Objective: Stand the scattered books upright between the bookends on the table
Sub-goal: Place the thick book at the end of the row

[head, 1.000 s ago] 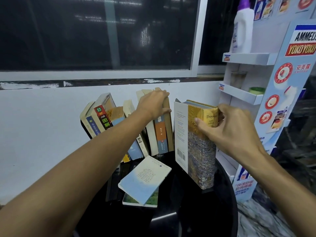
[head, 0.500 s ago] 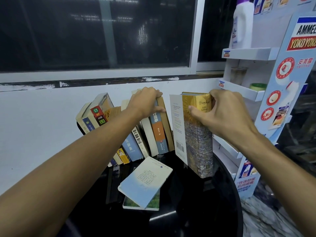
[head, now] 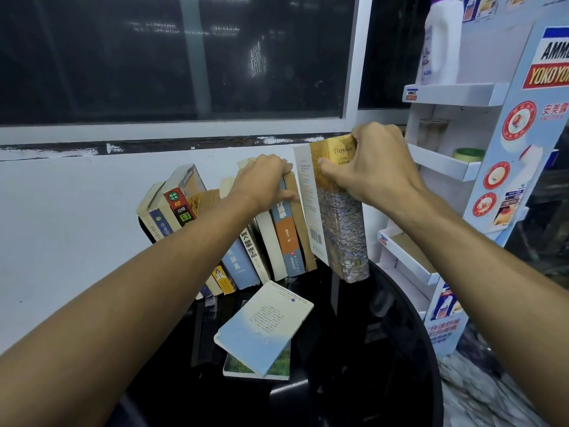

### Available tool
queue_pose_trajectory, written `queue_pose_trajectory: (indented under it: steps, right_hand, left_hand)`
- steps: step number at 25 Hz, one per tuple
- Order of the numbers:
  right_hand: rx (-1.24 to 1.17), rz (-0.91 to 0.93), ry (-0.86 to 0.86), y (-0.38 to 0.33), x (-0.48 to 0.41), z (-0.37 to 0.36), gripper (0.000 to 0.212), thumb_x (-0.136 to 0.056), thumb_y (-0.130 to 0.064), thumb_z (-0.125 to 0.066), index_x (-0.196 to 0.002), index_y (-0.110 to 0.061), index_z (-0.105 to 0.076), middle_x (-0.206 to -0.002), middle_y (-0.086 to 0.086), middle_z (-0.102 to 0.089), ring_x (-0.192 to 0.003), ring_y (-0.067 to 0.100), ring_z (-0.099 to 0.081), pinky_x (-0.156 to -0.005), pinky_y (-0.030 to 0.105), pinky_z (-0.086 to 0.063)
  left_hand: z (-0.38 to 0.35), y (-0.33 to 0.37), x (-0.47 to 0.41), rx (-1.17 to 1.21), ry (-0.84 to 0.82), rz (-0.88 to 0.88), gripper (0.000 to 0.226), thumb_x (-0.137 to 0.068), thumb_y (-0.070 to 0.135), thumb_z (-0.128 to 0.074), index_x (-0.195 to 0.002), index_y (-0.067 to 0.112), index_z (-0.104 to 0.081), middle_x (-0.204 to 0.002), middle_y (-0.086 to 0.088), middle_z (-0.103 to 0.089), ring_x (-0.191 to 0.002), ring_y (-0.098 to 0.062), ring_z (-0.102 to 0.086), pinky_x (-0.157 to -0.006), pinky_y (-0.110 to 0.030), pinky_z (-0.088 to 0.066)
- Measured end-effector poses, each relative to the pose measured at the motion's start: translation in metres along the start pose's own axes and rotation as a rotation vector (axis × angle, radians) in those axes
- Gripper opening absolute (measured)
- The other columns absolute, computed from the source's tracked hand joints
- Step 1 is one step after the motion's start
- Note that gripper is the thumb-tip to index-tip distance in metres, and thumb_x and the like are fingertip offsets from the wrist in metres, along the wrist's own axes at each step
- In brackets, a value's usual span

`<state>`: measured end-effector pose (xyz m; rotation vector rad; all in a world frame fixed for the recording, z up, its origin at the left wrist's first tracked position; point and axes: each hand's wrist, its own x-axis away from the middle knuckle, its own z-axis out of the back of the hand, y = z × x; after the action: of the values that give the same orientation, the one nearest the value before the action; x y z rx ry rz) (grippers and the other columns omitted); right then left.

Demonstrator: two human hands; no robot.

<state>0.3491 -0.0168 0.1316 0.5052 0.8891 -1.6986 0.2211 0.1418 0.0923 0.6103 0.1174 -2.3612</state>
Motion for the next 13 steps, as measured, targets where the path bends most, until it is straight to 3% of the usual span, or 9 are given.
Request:
queue_pose_trajectory:
  steps: [3, 5, 9, 13]
  right_hand:
    - [-0.008, 0.008, 0.033, 0.002, -0.005, -0.014, 0.039, -0.082, -0.045, -0.072, -0.07, -0.011, -0.056, -0.066, 0.006, -0.054, -0.062, 0.022, -0.053, -0.049, 0.03, -0.036]
    - [-0.023, 0.012, 0.072, 0.005, -0.004, -0.024, 0.038, -0.082, -0.046, -0.071, -0.078, -0.01, -0.06, -0.073, 0.008, -0.06, -0.068, 0.025, -0.058, -0.054, 0.033, -0.041]
    - [-0.088, -0.009, 0.151, 0.009, 0.01, -0.044, 0.036, -0.087, -0.047, -0.07, -0.09, -0.013, -0.059, -0.075, 0.0, -0.057, -0.066, 0.018, -0.054, -0.053, 0.025, -0.031]
    - [-0.168, -0.039, 0.201, 0.015, 0.023, -0.068, 0.033, -0.089, -0.042, -0.071, -0.086, -0.017, -0.05, -0.072, -0.003, -0.052, -0.062, 0.018, -0.049, -0.054, 0.023, -0.027]
  left_hand:
    - [0.0, 0.001, 0.001, -0.03, 0.008, -0.004, 0.05, -0.081, 0.054, -0.077, -0.108, 0.013, -0.066, -0.102, -0.005, -0.064, -0.097, -0.028, -0.058, -0.076, -0.038, -0.049]
    - [0.001, 0.002, 0.002, -0.026, 0.016, -0.006, 0.052, -0.082, 0.053, -0.076, -0.112, 0.013, -0.066, -0.104, -0.006, -0.065, -0.098, -0.027, -0.058, -0.076, -0.037, -0.047]
    - [0.002, 0.004, 0.004, 0.002, 0.031, -0.004, 0.054, -0.083, 0.05, -0.076, -0.121, 0.014, -0.065, -0.108, -0.007, -0.065, -0.093, -0.023, -0.052, -0.074, -0.035, -0.044]
    - [0.003, 0.002, 0.004, 0.022, 0.02, -0.007, 0.042, -0.082, 0.049, -0.077, -0.103, 0.016, -0.063, -0.099, -0.005, -0.063, -0.088, -0.023, -0.052, -0.07, -0.035, -0.041]
